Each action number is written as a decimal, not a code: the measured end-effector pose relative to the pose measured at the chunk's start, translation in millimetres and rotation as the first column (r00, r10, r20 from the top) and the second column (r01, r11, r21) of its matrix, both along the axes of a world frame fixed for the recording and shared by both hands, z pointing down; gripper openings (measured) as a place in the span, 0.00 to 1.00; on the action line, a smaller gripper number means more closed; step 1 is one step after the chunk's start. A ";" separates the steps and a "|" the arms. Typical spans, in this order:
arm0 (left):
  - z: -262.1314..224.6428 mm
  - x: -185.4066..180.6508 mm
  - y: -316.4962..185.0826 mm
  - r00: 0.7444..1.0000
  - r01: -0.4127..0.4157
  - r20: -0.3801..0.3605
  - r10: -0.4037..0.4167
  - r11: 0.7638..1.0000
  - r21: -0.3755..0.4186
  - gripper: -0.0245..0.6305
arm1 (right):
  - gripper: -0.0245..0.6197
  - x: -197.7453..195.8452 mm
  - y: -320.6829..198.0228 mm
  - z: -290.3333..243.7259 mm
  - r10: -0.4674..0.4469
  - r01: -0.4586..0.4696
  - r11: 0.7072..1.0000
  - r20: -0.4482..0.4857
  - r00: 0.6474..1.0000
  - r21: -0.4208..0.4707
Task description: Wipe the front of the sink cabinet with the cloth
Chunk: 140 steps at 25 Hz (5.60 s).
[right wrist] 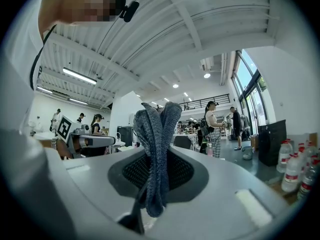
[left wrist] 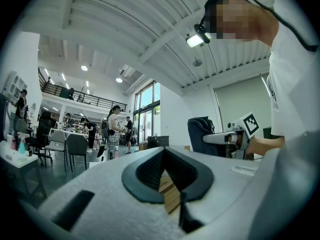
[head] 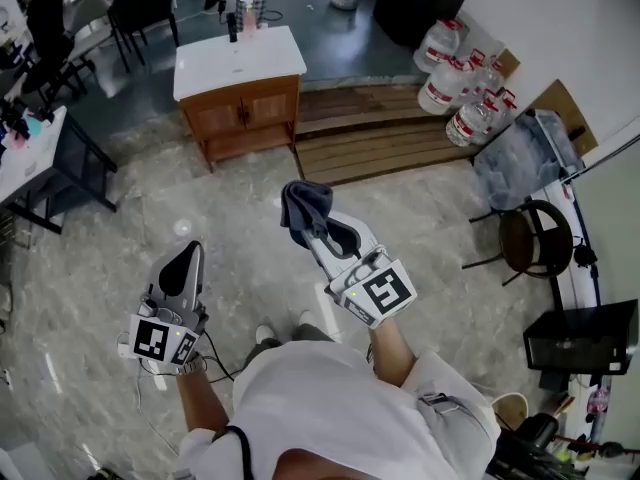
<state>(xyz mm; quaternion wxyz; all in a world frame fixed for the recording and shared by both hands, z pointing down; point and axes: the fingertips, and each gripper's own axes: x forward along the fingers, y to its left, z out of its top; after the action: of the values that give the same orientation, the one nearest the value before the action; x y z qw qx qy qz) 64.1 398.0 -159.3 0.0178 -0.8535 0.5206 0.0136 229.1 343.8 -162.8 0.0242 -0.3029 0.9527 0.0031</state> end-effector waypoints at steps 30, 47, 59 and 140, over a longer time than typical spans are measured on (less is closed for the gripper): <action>14.4 16.8 -26.1 1.000 0.024 -0.015 -0.024 1.000 -0.019 0.04 | 0.14 25.4 -26.9 17.3 0.018 -0.018 1.000 -0.007 1.000 -0.021; 41.3 39.4 -112.0 0.997 0.077 0.006 -0.077 0.996 -0.054 0.04 | 0.14 56.8 -113.7 46.9 -0.013 0.013 0.998 -0.004 1.000 -0.063; 60.5 -97.7 -277.2 0.997 0.021 -0.067 -0.025 0.998 -0.060 0.04 | 0.14 -84.2 -259.0 56.6 0.004 -0.007 0.996 -0.036 0.999 -0.094; 649.4 -284.0 -570.7 0.990 0.142 -0.002 -0.143 0.978 0.153 0.04 | 0.14 -564.5 -682.5 553.2 -0.051 0.051 0.991 -0.007 0.999 0.122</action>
<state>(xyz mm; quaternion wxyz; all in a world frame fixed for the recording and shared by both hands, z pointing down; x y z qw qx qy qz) -219.9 -172.7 490.1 0.0862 -0.8101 0.5779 0.0483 -335.5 -338.7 390.4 0.0410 -0.2763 0.9582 0.0614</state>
